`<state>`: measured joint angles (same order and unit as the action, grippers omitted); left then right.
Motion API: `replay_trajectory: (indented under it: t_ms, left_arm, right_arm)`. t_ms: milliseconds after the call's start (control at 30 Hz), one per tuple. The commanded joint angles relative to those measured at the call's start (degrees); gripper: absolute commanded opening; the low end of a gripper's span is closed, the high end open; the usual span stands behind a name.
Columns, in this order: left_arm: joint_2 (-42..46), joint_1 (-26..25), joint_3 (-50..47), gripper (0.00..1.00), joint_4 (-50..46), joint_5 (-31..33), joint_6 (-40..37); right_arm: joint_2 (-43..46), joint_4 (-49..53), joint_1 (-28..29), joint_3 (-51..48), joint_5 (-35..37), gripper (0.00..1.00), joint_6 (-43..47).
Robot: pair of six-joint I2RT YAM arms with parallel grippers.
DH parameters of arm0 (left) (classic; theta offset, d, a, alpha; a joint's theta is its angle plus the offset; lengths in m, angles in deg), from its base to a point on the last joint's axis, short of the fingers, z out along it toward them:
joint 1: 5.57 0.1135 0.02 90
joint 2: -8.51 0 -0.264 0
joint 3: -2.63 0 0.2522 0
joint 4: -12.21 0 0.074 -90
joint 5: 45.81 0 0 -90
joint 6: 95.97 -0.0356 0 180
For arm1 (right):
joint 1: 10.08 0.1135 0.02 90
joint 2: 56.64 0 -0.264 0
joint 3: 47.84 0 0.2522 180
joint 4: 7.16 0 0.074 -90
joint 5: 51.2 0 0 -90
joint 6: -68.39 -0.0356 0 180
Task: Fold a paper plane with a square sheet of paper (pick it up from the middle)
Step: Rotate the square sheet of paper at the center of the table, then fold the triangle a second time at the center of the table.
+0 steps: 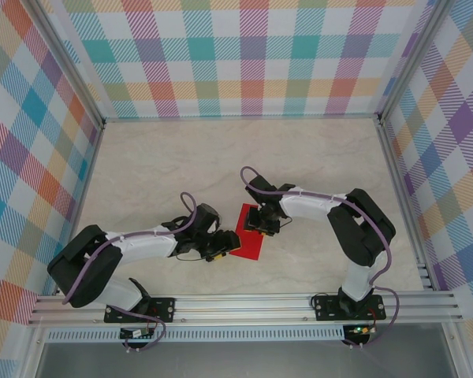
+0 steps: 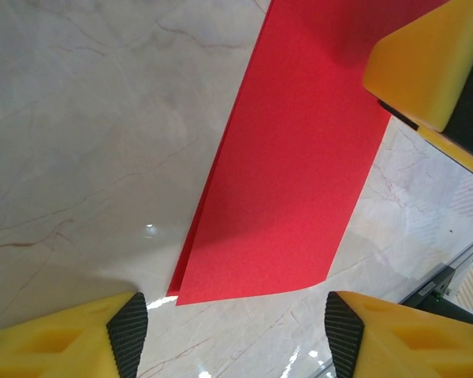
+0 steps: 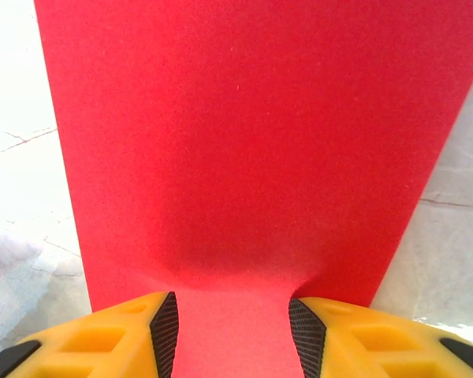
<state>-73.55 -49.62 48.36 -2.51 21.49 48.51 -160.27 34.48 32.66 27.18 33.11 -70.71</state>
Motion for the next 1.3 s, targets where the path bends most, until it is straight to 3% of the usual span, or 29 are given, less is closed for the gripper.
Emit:
replay_trajectory:
  t_ms: [0,500,967,1267]
  left_arm:
    - [-1.58,-0.94,1.14,0.62,1.68,-1.50,-0.33]
    - [-1.83,-1.21,2.05,0.49,2.54,-2.18,-0.51]
    - [-1.96,-1.24,2.84,0.46,2.02,-2.35,-1.22]
    - [-2.19,-1.21,3.44,0.42,7.63,-4.77,-0.06]
  right_arm:
    - [-4.56,-2.83,-0.20,-3.16,2.53,0.46,-0.39]
    - [-5.00,-2.82,-0.20,-3.31,2.71,0.45,-0.36]
    - [-5.65,-2.37,-0.20,-2.81,2.62,0.44,-0.13]
    - [-6.05,-1.84,-0.20,-2.37,2.27,0.44,0.27]
